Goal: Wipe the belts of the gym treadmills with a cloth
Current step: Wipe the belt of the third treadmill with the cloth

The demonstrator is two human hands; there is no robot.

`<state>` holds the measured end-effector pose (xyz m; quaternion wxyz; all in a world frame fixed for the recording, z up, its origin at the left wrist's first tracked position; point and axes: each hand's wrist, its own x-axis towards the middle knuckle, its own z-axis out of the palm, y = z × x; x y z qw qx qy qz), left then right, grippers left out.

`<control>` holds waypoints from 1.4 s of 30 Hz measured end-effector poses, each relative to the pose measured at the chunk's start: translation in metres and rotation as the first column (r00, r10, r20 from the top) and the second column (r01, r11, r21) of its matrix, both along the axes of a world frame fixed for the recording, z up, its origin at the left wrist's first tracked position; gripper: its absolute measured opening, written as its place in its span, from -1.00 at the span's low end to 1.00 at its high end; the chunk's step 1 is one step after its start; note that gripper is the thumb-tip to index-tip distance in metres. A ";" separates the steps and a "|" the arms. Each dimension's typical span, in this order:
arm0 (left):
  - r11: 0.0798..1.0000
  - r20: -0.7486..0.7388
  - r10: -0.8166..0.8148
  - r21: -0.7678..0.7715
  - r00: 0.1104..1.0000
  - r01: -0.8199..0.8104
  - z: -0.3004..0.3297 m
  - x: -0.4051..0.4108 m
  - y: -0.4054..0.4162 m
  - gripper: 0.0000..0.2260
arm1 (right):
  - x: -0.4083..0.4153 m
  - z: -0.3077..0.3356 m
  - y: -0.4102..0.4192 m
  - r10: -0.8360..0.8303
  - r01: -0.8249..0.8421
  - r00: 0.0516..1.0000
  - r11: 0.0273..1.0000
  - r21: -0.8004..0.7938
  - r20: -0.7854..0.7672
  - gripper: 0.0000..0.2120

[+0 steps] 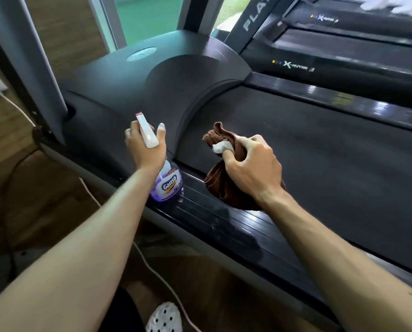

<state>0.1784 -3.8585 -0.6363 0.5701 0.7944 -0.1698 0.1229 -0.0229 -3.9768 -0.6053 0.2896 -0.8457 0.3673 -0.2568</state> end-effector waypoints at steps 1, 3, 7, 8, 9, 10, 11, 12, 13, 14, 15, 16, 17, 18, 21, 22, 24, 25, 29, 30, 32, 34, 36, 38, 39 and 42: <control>1.000 -0.010 -0.003 -0.005 1.000 0.003 -0.001 0.002 -0.001 -0.75 | 0.001 -0.001 -0.001 0.003 -0.003 1.000 1.000 0.001 -0.001 -0.61; 1.000 -0.023 -0.010 -0.001 1.000 0.010 -0.003 0.005 -0.003 -0.70 | 0.003 -0.002 -0.004 -0.004 0.004 1.000 1.000 0.002 -0.002 -0.62; 0.998 -0.025 -0.065 0.020 0.998 0.066 -0.003 0.012 0.000 -0.64 | 0.006 -0.002 -0.006 -0.005 0.005 1.000 1.000 0.013 0.002 -0.64; 0.996 -0.028 -0.081 0.033 0.996 0.081 -0.004 0.014 0.004 -0.58 | 0.006 -0.003 -0.006 0.000 0.000 1.000 1.000 0.011 0.001 -0.64; 0.993 -0.023 -0.097 0.057 0.995 0.098 -0.004 0.016 0.007 -0.50 | 0.006 -0.003 -0.007 0.004 -0.004 1.000 1.000 0.007 -0.001 -0.63; 0.989 -0.010 -0.117 0.092 0.993 0.117 -0.005 0.017 0.010 -0.40 | 0.005 -0.002 -0.007 0.006 -0.006 1.000 1.000 0.002 -0.004 -0.63; 0.981 0.007 -0.139 0.136 0.990 0.137 -0.006 0.018 0.013 -0.30 | 0.003 -0.001 -0.008 0.006 -0.006 1.000 1.000 -0.004 -0.006 -0.62; 0.972 0.025 -0.160 0.178 0.987 0.153 -0.006 0.018 0.014 -0.21 | 0.001 0.000 -0.010 0.006 -0.006 1.000 1.000 -0.010 -0.009 -0.61; 0.964 0.040 -0.175 0.208 0.984 0.164 -0.005 0.016 0.015 -0.13 | -0.001 0.001 -0.012 0.003 -0.003 1.000 1.000 -0.016 -0.013 -0.61; 0.960 0.052 -0.183 0.225 0.982 0.167 -0.002 0.013 0.017 -0.07 | -0.004 0.003 -0.013 -0.002 0.002 1.000 1.000 -0.020 -0.018 -0.60; 0.958 0.064 -0.182 0.236 0.981 0.162 0.001 0.011 0.018 -0.01 | -0.008 0.005 -0.015 -0.009 0.008 1.000 1.000 -0.024 -0.020 -0.60; 0.957 0.077 -0.177 0.247 0.981 0.154 0.003 0.008 0.020 0.04 | -0.011 0.007 -0.016 -0.015 0.015 1.000 1.000 -0.027 -0.019 -0.59; 0.954 0.093 -0.176 0.262 0.980 0.146 0.007 0.005 0.022 0.10 | -0.015 0.009 -0.018 -0.022 0.022 1.000 0.999 -0.028 -0.016 -0.59; 0.950 0.108 -0.178 0.279 0.978 0.142 0.009 0.003 0.025 0.14 | -0.020 0.011 -0.020 -0.029 0.028 0.999 0.999 -0.030 -0.015 -0.59; 0.934 0.172 -0.184 0.338 0.968 0.118 0.018 -0.008 0.032 0.16 | -0.037 0.019 -0.025 -0.049 0.049 0.999 0.998 -0.050 -0.008 -0.59; 0.928 0.206 -0.181 0.359 0.962 0.098 0.022 -0.012 0.033 0.15 | -0.042 0.021 -0.027 -0.053 0.053 0.999 0.997 -0.056 -0.008 -0.59; 0.915 0.310 -0.198 0.399 0.930 0.062 0.033 -0.026 0.032 0.09 | -0.056 0.026 -0.030 -0.061 0.061 0.998 0.996 -0.062 -0.005 -0.61; 0.906 0.378 -0.220 0.422 0.899 0.045 0.039 -0.035 0.030 0.05 | -0.063 0.028 -0.032 -0.069 0.068 0.998 0.995 -0.066 -0.004 -0.61; 0.857 0.543 -0.369 0.513 0.754 0.050 0.053 -0.080 0.006 -0.09 | -0.096 0.039 -0.043 -0.135 0.135 0.991 0.988 -0.071 0.012 -0.55; 0.842 0.541 -0.408 0.534 0.735 0.075 0.054 -0.092 -0.004 -0.11 | -0.106 0.042 -0.046 -0.156 0.157 0.988 0.985 -0.068 0.019 -0.55; 0.808 0.521 -0.481 0.576 0.705 0.126 0.053 -0.115 -0.026 -0.13 | -0.128 0.047 -0.054 -0.199 0.201 0.979 0.977 -0.072 0.032 -0.54; 0.773 0.497 -0.543 0.611 0.676 0.172 0.050 -0.137 -0.044 -0.15 | -0.151 0.050 -0.062 -0.239 0.240 0.971 0.967 -0.080 0.023 -0.54; 0.740 0.461 -0.592 0.636 0.661 0.218 0.045 -0.157 -0.060 -0.15 | -0.176 0.052 -0.068 -0.272 0.272 0.962 0.959 -0.076 0.007 -0.54; 0.713 0.418 -0.625 0.649 0.659 0.264 0.041 -0.176 -0.074 -0.15 | -0.200 0.051 -0.075 -0.297 0.296 0.955 0.952 -0.072 -0.005 -0.54; 0.698 0.390 -0.640 0.654 0.662 0.289 0.039 -0.184 -0.081 -0.15 | -0.211 0.051 -0.078 -0.310 0.309 0.951 0.949 -0.069 -0.012 -0.54; 0.628 0.310 -0.697 0.700 0.646 0.341 0.035 -0.205 -0.095 -0.15 | -0.239 0.048 -0.089 -0.334 0.333 0.941 0.942 -0.040 -0.047 -0.56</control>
